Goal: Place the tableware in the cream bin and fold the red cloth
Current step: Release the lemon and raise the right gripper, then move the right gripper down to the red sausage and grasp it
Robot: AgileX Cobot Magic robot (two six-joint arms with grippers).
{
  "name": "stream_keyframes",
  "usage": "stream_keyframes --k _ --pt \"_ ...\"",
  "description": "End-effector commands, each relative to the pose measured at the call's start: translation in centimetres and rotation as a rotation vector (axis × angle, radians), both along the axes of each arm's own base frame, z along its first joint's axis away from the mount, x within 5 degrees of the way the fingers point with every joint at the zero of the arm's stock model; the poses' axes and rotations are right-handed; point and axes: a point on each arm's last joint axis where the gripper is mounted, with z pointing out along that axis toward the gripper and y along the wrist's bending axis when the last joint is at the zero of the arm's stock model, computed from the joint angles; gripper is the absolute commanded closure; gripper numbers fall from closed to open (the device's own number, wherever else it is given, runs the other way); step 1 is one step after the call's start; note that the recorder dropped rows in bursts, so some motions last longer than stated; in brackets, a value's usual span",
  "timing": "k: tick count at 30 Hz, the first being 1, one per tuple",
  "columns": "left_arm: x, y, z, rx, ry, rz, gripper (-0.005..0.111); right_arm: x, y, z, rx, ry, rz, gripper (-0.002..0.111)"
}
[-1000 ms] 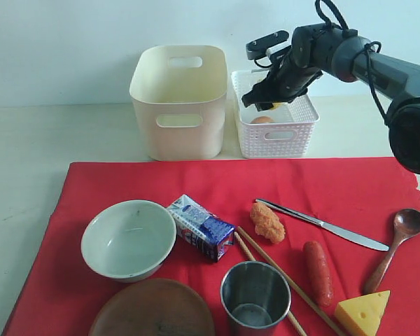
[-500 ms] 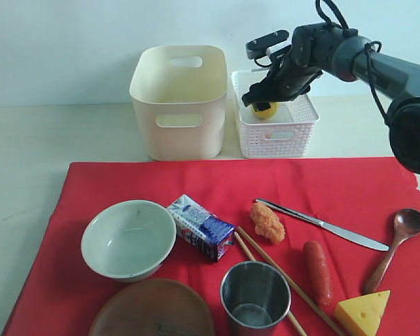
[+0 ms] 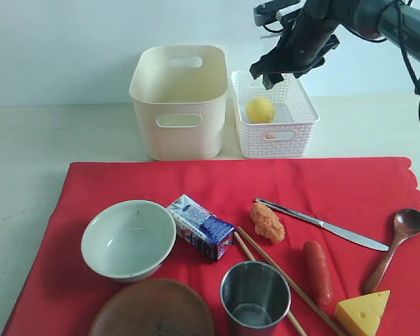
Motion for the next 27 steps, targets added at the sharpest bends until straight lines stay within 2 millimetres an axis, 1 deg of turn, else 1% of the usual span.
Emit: stream_keyframes --k 1,3,11,16,21,27 --pt "0.0 0.0 0.0 0.000 -0.016 0.004 0.107 -0.9 -0.2 2.1 0.015 0.033 0.009 0.045" --pt "0.0 0.0 0.0 0.000 -0.016 0.004 0.107 -1.5 -0.1 2.8 0.032 0.056 0.014 0.045" --pt "0.0 0.0 0.0 0.000 -0.016 0.004 0.107 -2.9 0.2 4.0 0.088 0.154 0.027 0.046" --pt "0.0 0.0 0.0 0.000 -0.016 0.004 0.107 -3.3 0.8 4.8 0.161 0.161 0.040 0.046" --pt "0.0 0.0 0.0 0.000 -0.016 0.004 0.107 -3.7 1.0 6.3 0.200 0.142 0.049 0.046" --pt "0.0 0.0 0.0 0.000 -0.016 0.004 0.107 -5.5 1.3 7.6 0.205 0.164 0.061 0.046"
